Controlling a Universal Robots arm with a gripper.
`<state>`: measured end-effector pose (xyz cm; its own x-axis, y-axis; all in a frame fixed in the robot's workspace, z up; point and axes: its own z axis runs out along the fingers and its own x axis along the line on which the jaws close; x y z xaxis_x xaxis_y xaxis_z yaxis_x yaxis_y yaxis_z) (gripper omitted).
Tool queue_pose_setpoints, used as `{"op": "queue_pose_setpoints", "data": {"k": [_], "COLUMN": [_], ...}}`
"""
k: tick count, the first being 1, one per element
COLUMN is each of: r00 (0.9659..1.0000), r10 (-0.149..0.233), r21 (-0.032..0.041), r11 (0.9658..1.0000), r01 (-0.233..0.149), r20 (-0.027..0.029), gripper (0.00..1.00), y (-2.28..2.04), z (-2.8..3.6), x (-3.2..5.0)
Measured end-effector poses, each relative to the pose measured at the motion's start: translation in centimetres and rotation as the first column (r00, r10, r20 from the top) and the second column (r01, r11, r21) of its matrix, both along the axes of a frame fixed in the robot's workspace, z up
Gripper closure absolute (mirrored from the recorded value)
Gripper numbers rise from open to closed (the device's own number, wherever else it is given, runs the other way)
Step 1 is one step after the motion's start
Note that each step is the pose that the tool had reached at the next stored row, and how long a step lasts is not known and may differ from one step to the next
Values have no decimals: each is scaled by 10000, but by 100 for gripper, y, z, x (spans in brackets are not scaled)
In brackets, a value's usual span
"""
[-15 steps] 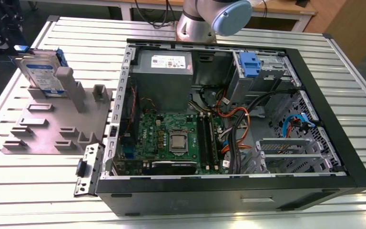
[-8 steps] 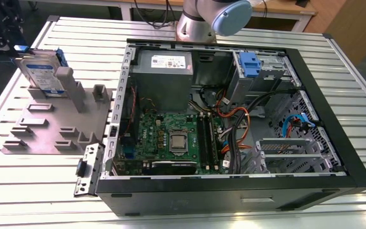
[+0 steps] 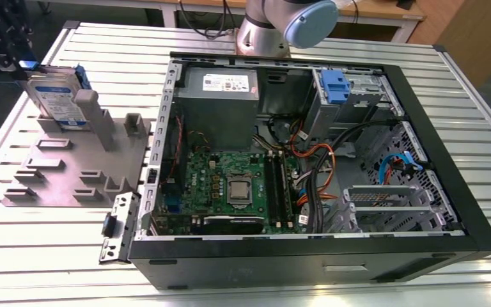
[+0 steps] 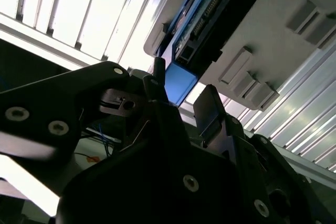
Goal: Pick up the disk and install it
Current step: 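Pick up the disk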
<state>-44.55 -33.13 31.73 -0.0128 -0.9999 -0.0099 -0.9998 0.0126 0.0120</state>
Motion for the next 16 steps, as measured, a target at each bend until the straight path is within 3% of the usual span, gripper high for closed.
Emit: {"op": "queue_pose_setpoints", "data": {"k": [6,10,16], "r00": [10000,9999,9999], "r10": [84,86,90], "r21": [-1,0,-1], "r11": [10000,10000,10000], "r01": [-84,-86,-90], "r20": [10,69,73], "gripper": [51,51,51], "y": [0,0,0], "z": [-69,-115,-182], "x": [-4,-20,-21]}}
